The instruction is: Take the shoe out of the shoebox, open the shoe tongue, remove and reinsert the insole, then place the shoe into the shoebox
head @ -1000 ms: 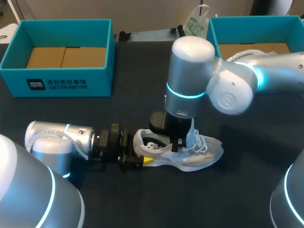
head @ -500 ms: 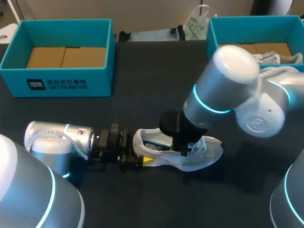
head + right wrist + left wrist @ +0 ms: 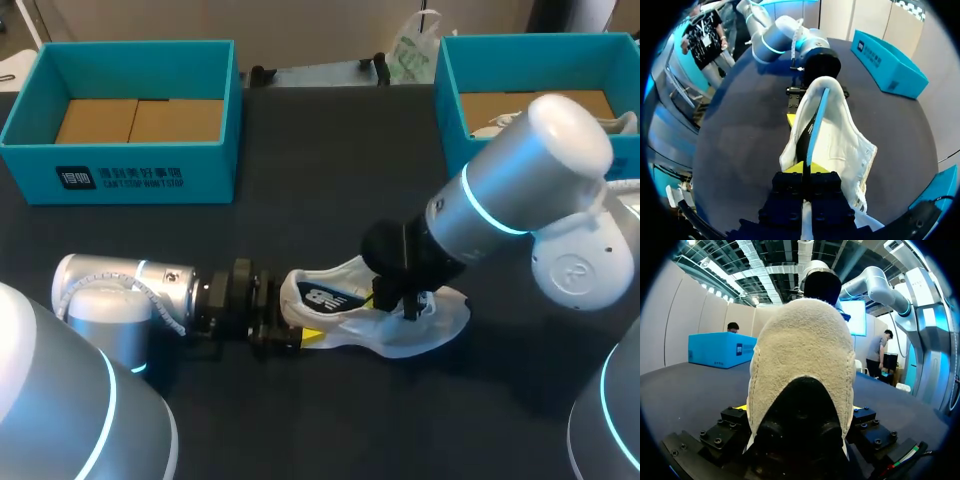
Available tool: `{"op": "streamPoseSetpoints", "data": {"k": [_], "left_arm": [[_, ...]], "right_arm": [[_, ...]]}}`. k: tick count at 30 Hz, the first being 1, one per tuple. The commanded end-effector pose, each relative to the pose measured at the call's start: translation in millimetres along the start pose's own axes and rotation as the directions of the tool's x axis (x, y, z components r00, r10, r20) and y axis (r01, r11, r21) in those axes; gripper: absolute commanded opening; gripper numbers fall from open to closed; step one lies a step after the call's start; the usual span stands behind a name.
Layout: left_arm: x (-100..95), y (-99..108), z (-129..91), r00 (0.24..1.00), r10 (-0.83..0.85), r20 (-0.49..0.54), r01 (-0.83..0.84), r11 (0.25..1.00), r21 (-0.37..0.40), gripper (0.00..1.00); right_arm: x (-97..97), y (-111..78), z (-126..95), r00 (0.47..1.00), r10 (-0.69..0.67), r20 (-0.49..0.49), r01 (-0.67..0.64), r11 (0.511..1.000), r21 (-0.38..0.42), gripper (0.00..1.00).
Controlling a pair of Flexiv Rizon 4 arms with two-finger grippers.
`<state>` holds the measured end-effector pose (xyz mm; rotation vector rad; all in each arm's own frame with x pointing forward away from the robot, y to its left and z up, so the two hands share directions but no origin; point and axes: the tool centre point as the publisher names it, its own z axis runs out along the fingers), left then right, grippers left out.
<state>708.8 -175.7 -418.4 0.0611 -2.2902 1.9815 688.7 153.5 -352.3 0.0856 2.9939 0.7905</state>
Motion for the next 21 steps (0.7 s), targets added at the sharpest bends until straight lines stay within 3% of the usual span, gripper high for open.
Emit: {"op": "streamPoseSetpoints", "data": {"k": [1,8,16,21], "left_arm": [[-0.8,1,1,1.0,0.0,0.002,0.0,1.0,0.0,0.0],[-0.8,1,1,1.0,0.0,0.002,0.0,1.0,0.0,0.0],[-0.8,1,1,1.0,0.0,0.002,0.0,1.0,0.0,0.0],[-0.8,1,1,1.0,0.0,0.002,0.0,1.0,0.0,0.0]], "right_arm": [[-2.7,-2.6,-7,1.0,-0.009,-0.017,0.008,0.999,-0.039,0.0],[-5.5,-11.2,-11,0.998,-0.031,-0.051,0.027,0.997,-0.076,0.0],[-10.7,-6.3,-15,0.989,-0.122,-0.082,0.114,0.988,-0.101,0.0],[-14.2,12.0,-12,0.971,-0.18,-0.156,0.176,0.984,-0.036,0.0]]}}
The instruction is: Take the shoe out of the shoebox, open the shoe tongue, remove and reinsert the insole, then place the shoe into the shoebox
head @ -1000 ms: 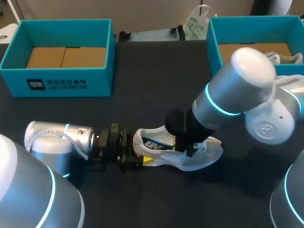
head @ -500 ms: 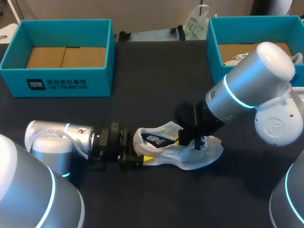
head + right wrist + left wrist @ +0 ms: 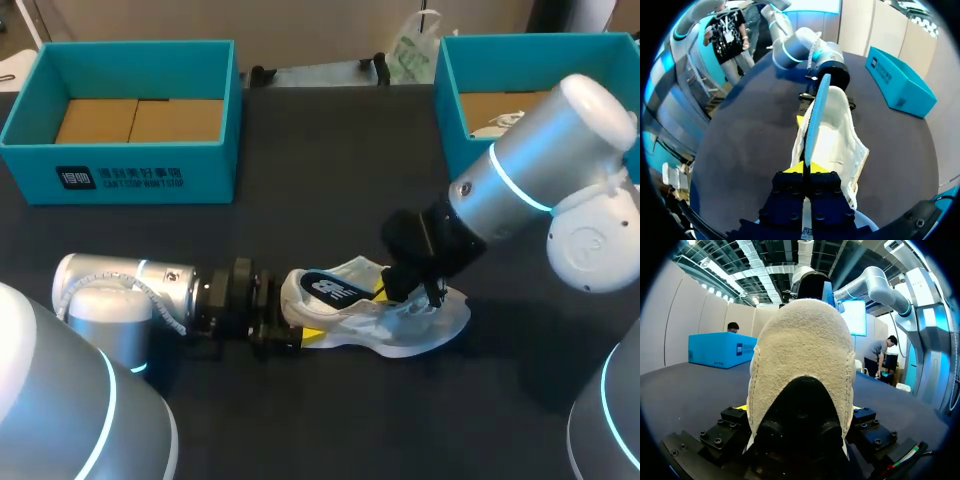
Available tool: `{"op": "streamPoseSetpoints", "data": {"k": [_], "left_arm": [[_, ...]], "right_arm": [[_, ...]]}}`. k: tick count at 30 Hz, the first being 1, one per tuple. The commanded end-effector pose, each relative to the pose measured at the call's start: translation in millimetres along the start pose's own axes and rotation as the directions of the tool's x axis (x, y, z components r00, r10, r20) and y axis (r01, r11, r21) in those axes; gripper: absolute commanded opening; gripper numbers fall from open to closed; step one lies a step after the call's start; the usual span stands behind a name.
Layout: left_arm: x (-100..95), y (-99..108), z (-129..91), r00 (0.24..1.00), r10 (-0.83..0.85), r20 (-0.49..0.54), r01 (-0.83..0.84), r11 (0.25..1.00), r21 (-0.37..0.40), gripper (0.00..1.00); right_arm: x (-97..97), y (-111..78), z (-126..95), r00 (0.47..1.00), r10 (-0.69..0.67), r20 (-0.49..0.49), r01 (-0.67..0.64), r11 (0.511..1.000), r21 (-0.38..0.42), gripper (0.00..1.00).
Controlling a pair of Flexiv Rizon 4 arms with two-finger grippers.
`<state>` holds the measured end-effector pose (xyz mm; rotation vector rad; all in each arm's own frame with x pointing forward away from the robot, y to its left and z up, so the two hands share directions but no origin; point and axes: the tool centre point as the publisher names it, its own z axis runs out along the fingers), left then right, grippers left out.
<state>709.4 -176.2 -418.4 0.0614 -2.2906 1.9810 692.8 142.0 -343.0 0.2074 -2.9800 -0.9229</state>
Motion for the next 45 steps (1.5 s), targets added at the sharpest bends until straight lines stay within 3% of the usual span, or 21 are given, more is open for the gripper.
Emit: {"op": "streamPoseSetpoints", "data": {"k": [1,8,15,17,18,20,21,32,35,39,45], "left_arm": [[-0.1,1,1,1.0,0.0,0.002,0.0,1.0,0.001,0.0],[-0.1,1,1,1.0,0.0,0.002,0.0,1.0,0.001,0.0],[-0.1,1,1,1.0,0.0,0.002,0.0,1.0,0.001,0.0],[-0.1,1,1,1.0,0.0,0.002,0.0,1.0,0.001,0.0],[-0.1,1,1,1.0,0.0,0.002,0.0,1.0,0.001,0.0],[-0.1,1,1,1.0,0.0,0.002,0.0,1.0,0.001,0.0],[-0.1,1,1,1.0,0.0,0.002,0.0,1.0,0.001,0.0],[-0.1,1,1,1.0,0.0,0.002,0.0,1.0,0.001,0.0],[-0.1,1,1,1.0,0.0,0.002,0.0,1.0,0.001,0.0],[-0.1,1,1,1.0,0.0,0.002,0.0,1.0,0.001,0.0],[-0.1,1,1,1.0,0.0,0.002,0.0,1.0,0.001,0.0]], "right_arm": [[-14.1,19.9,4,0.997,-0.021,-0.077,0.027,0.997,0.077,0.0],[-24.6,42.1,10,0.992,-0.04,-0.122,0.06,0.986,0.159,0.0],[-27.2,43.3,16,0.976,0.0,-0.218,0.041,0.982,0.184,0.02],[-27.1,42.6,17,0.975,0.023,-0.223,0.024,0.978,0.207,0.26],[-26.3,42.1,16,0.975,0.033,-0.218,0.012,0.979,0.203,0.45],[-25.2,41.8,14,0.977,0.054,-0.204,-0.007,0.975,0.221,0.58],[-24.3,42.5,12,0.979,0.057,-0.197,-0.012,0.975,0.221,0.6],[-21.7,53.5,-12,0.978,0.156,-0.139,-0.122,0.966,0.229,0.59],[-24.7,57.4,-11,0.97,0.191,-0.153,-0.15,0.958,0.245,0.55],[-29.1,62.8,-9,0.959,0.224,-0.174,-0.175,0.951,0.256,0.58],[-35.8,65.8,-2,0.949,0.223,-0.222,-0.169,0.957,0.238,0.49]]}}
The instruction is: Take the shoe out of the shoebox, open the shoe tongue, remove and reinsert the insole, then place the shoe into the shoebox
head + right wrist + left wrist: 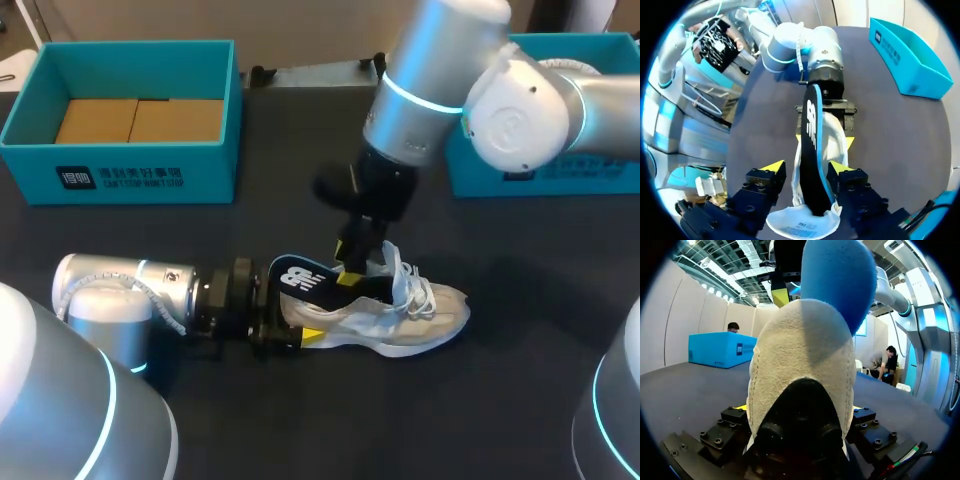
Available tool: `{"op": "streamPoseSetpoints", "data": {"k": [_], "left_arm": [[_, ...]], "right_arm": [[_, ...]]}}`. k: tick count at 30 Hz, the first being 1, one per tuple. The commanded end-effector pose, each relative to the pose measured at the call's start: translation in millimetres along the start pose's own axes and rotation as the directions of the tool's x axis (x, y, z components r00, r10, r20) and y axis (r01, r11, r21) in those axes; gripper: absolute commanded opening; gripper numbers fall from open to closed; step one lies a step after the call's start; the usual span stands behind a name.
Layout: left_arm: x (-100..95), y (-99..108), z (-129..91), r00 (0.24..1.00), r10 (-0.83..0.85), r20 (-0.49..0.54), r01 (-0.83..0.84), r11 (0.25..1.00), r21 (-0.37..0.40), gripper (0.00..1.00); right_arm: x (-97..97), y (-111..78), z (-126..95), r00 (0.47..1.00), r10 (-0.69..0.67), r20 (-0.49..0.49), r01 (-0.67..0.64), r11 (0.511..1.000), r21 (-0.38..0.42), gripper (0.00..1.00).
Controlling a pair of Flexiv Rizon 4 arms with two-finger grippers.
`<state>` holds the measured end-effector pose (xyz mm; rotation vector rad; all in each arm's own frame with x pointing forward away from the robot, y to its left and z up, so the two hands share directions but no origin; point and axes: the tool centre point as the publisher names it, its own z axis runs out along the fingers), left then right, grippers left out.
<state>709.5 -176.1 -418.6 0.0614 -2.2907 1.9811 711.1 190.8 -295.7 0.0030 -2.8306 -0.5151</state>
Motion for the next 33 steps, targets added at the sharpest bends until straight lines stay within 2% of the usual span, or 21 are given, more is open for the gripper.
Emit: {"op": "streamPoseSetpoints", "data": {"k": [1,6,7,11,12,14,21,27,29,32,33], "left_arm": [[0.1,1,1,1.0,0.0,0.002,0.0,1.0,0.001,0.0],[0.1,1,1,1.0,0.0,0.002,0.0,1.0,0.001,0.0],[0.1,1,1,1.0,0.0,0.002,0.0,1.0,0.001,0.0],[0.1,1,1,1.0,0.0,0.002,0.0,1.0,0.001,0.0],[0.1,1,1,1.0,0.0,0.002,0.0,1.0,0.001,0.0],[0.1,1,1,1.0,0.0,0.002,0.0,1.0,0.001,0.0],[0.1,1,1,1.0,0.0,0.002,0.0,1.0,0.001,0.0],[0.1,1,1,1.0,0.0,0.002,0.0,1.0,0.001,0.0],[0.1,1,1,1.0,0.0,0.002,0.0,1.0,0.001,0.0],[0.1,1,1,1.0,0.0,0.002,0.0,1.0,0.001,0.0],[0.1,1,1,1.0,0.0,0.002,0.0,1.0,0.001,0.0]], "right_arm": [[-12.1,6.9,8,0.999,-0.01,-0.047,0.01,1.0,0.008,0.48],[-13.4,9.2,11,0.997,-0.024,-0.073,0.025,1.0,0.012,0.5],[-13.2,9.2,12,0.997,-0.022,-0.078,0.023,1.0,0.013,0.54],[-13.2,9.4,14,0.995,-0.016,-0.095,0.017,1.0,0.014,0.58],[-13.2,10.2,15,0.995,-0.016,-0.103,0.017,1.0,0.017,0.64],[-14.0,11.7,16,0.993,-0.014,-0.118,0.017,1.0,0.021,0.84],[-15.5,11.2,18,0.982,0.011,-0.188,-0.007,1.0,0.021,0.77],[-16.2,13.2,22,0.969,0.001,-0.246,0.0,1.0,0.004,0.76],[-16.9,14.8,23,0.966,0.0,-0.258,0.001,1.0,0.004,0.78],[-17.7,16.6,27,0.96,0.006,-0.28,-0.003,1.0,0.008,0.88],[-17.8,16.7,28,0.959,0.003,-0.284,-0.002,1.0,0.004,0.89]]}}
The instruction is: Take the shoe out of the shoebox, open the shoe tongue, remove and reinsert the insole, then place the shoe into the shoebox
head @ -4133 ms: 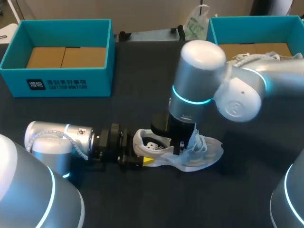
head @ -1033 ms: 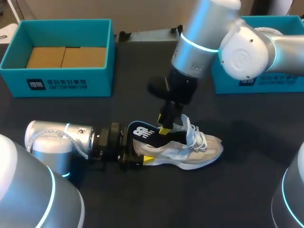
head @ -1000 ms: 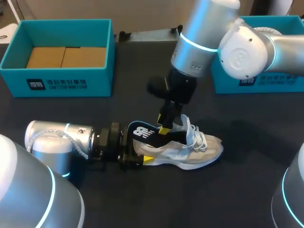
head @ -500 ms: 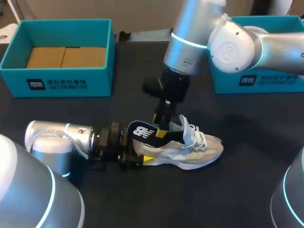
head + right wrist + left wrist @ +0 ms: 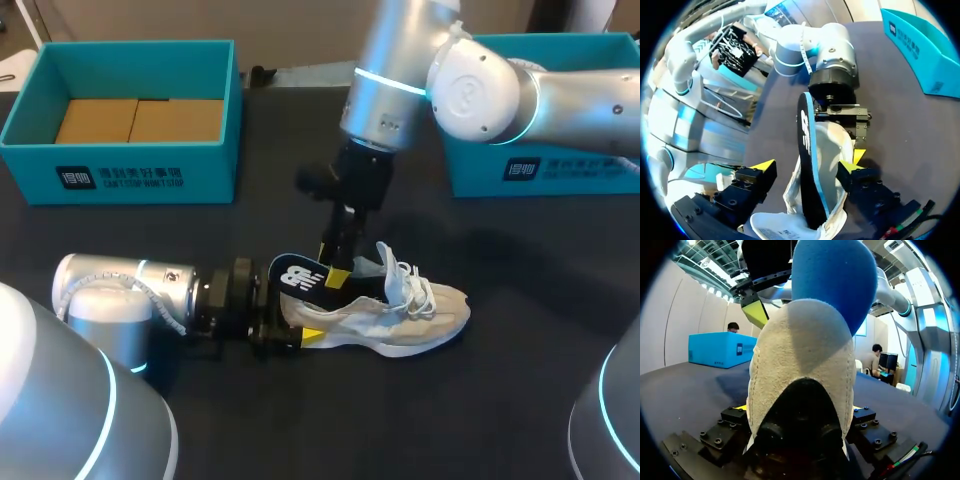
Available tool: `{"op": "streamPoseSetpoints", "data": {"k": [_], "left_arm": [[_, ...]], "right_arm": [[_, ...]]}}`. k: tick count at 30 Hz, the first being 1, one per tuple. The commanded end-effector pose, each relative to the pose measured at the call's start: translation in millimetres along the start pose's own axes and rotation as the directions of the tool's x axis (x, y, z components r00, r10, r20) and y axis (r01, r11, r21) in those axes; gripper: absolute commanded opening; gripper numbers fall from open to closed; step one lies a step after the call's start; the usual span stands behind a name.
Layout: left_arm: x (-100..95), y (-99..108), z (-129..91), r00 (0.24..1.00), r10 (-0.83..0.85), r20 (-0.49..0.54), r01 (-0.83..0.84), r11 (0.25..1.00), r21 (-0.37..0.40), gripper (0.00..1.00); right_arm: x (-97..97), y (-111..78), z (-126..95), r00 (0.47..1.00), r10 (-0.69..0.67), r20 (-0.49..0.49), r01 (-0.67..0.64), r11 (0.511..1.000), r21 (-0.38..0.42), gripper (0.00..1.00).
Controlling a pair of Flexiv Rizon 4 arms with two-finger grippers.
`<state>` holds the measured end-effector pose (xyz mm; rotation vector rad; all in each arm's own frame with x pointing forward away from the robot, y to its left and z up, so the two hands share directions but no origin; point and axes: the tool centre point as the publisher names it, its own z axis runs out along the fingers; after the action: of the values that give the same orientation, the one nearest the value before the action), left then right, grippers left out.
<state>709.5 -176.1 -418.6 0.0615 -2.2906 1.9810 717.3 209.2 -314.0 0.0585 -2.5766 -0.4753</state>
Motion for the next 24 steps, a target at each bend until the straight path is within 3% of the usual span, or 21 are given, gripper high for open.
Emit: {"op": "streamPoseSetpoints", "data": {"k": [1,7,15,24], "left_arm": [[0.0,1,1,1.0,0.0,0.002,0.0,1.0,0.001,0.0],[0.0,1,1,1.0,0.0,0.002,0.0,1.0,0.001,0.0],[0.0,1,1,1.0,0.0,0.002,0.0,1.0,0.001,0.0],[0.0,1,1,1.0,0.0,0.002,0.0,1.0,0.001,0.0]], "right_arm": [[-7.9,6.0,7,0.999,-0.003,-0.033,0.003,1.0,0.002,0.87],[-4.3,7.3,12,0.998,-0.004,-0.06,0.004,1.0,0.001,0.83],[5.2,4.0,17,0.995,0.005,-0.097,-0.006,1.0,-0.004,0.6],[10.9,-1.6,28,0.994,0.013,-0.109,-0.017,0.999,-0.036,0.59]]}}
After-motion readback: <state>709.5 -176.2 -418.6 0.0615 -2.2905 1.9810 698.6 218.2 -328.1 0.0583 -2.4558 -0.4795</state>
